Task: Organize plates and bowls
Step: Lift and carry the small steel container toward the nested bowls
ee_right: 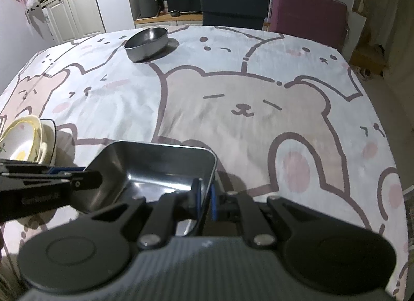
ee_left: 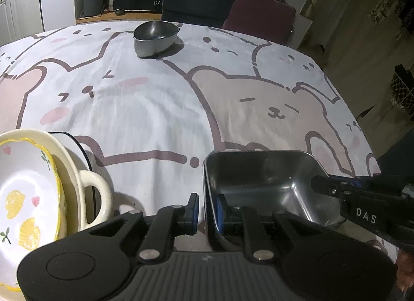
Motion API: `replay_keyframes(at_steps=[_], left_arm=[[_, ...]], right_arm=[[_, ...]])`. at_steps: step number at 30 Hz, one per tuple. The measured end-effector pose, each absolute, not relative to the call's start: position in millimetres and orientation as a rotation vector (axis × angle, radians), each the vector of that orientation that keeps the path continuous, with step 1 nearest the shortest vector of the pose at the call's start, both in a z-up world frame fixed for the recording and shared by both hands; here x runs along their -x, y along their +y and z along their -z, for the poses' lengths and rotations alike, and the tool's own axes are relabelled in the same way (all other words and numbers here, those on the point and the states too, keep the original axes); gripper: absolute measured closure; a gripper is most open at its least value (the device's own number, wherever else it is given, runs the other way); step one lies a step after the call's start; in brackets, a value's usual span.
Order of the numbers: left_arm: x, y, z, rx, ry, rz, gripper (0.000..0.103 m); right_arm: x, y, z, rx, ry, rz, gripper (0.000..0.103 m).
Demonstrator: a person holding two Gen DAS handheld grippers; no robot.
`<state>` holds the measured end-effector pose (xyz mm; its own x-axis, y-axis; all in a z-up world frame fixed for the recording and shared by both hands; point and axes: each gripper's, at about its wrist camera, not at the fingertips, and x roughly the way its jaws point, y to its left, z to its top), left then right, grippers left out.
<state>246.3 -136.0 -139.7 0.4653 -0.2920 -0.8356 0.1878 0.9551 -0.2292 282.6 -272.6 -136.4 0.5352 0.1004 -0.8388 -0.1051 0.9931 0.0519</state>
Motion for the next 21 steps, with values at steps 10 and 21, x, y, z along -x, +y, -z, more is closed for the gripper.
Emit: replay_keyframes(at_steps=[10, 21], left_arm=[[-247.5, -137.5, 146.7, 0.103, 1.065, 0.296, 0.085], [-248.4, -138.8, 151.1, 0.091, 1.084, 0.301, 0.085]], right_arm=[[-286.7, -274.6, 145.0, -0.010, 1.044, -0.133, 0.094], [-288.9, -278.2, 154.5, -0.055, 1.103, -0.138, 0.093]])
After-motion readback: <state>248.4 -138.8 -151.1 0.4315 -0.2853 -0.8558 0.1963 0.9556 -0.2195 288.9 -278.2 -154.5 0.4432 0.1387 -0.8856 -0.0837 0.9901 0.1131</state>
